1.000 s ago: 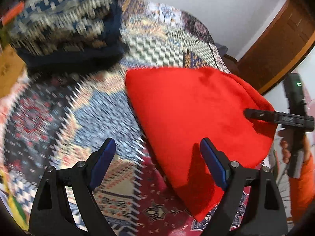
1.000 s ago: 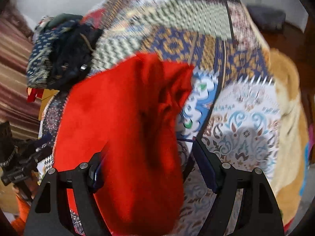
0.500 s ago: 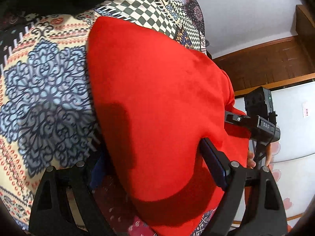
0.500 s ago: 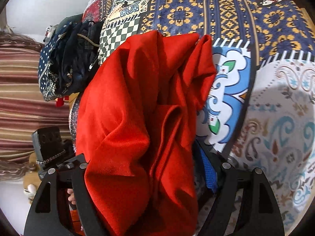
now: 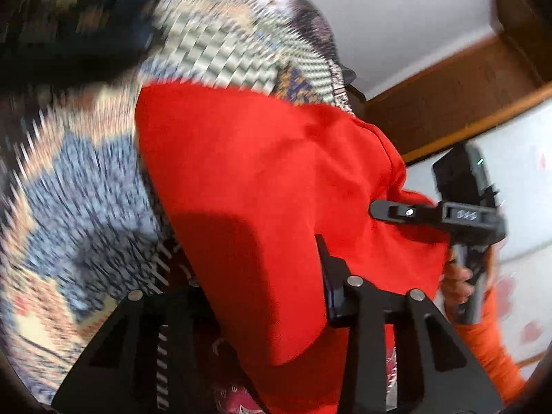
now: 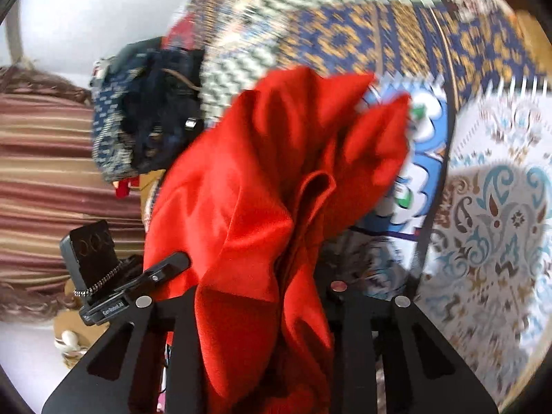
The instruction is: Fold large clothes
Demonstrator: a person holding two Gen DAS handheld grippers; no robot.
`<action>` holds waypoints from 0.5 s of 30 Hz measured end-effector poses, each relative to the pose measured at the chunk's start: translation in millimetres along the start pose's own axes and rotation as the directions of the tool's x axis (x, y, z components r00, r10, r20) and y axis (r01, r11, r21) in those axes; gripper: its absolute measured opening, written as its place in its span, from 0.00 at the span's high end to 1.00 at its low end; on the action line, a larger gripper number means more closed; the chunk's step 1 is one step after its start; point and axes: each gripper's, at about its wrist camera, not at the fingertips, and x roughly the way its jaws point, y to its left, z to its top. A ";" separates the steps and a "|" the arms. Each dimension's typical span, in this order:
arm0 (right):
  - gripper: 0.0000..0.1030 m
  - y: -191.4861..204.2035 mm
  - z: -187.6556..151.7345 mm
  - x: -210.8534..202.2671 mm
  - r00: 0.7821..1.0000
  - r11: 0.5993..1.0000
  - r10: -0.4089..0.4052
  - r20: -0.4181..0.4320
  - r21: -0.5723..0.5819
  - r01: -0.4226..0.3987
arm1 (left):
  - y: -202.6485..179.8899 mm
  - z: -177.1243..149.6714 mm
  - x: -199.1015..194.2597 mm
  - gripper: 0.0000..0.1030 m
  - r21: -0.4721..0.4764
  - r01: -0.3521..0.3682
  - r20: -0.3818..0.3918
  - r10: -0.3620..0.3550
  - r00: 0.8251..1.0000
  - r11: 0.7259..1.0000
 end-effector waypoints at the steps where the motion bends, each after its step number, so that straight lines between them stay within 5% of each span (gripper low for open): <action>1: 0.76 8.7 -0.1 -4.1 1.000 1.000 -0.004 0.014 -0.016 0.004 | -9.1 3.5 -9.1 0.63 0.033 -0.013 0.016 0.012 1.000 0.999; 7: 0.77 64.5 10.5 -44.6 0.990 0.994 0.058 0.132 -0.097 -0.045 | -36.0 32.7 -92.3 0.64 0.146 -0.029 0.174 0.003 0.985 0.989; 15: 0.77 204.5 55.7 -78.6 0.942 0.940 0.162 0.296 -0.338 -0.055 | -45.0 89.3 -225.8 0.64 0.228 -0.098 0.421 -0.007 0.907 0.969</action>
